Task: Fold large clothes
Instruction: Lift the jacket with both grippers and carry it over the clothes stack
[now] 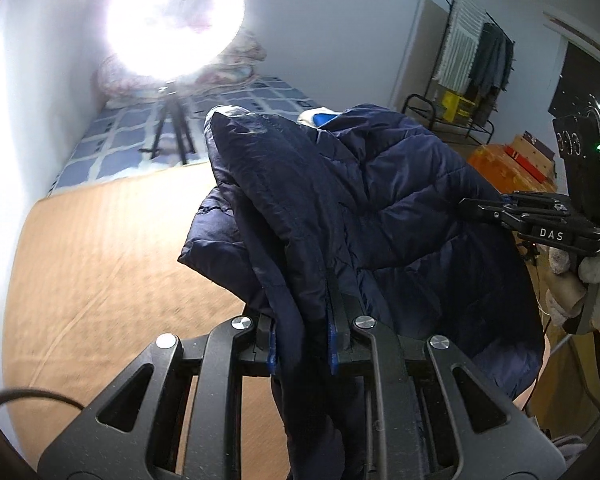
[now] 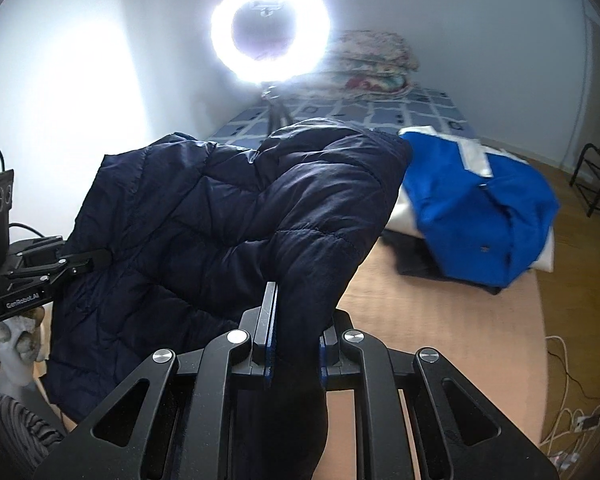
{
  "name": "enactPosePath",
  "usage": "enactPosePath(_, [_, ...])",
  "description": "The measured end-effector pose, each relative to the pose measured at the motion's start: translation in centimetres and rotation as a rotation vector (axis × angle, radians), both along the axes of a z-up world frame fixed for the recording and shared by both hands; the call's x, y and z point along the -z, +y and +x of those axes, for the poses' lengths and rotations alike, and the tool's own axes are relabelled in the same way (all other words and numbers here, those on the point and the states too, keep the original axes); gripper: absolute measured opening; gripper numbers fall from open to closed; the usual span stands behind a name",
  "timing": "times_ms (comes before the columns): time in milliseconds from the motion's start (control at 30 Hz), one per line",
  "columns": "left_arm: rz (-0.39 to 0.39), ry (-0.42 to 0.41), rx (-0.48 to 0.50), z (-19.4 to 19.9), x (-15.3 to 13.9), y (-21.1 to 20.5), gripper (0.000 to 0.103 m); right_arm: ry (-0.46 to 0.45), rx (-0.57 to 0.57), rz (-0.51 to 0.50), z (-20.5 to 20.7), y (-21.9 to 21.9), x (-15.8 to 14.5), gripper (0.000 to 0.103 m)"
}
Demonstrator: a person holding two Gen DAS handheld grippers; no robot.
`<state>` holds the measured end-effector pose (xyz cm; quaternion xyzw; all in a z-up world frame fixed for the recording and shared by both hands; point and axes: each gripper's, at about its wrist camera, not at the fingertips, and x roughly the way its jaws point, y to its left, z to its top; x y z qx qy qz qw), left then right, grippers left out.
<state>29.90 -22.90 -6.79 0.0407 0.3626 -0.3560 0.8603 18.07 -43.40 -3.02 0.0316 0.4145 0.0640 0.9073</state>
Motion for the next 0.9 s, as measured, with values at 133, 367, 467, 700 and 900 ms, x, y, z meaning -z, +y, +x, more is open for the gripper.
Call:
enactPosePath(133, [-0.007,-0.003,0.037,0.6,-0.4,-2.9,0.016,-0.011,0.043,-0.01,-0.2,-3.0,-0.9,0.013])
enactPosePath(367, [-0.066,0.02,0.079,3.0,-1.0,-8.2,0.015,-0.036,0.117,-0.007,0.0,-8.1,-2.1,0.013])
enactPosePath(467, [-0.076,0.008,0.095,3.9,-1.4,-10.7,0.015,-0.057,0.149,-0.027,0.4,-10.3,-2.9,0.013])
enactPosePath(700, [-0.097,-0.043,0.131,6.6,-2.4,-18.8,0.015,-0.107,0.216,-0.077,3.2,-15.9,-4.8,0.013])
enactPosePath(900, [-0.109,-0.084,0.153,9.5,-3.3,-23.7,0.015,-0.126,0.267,-0.096,6.3,-19.8,-5.5,0.012])
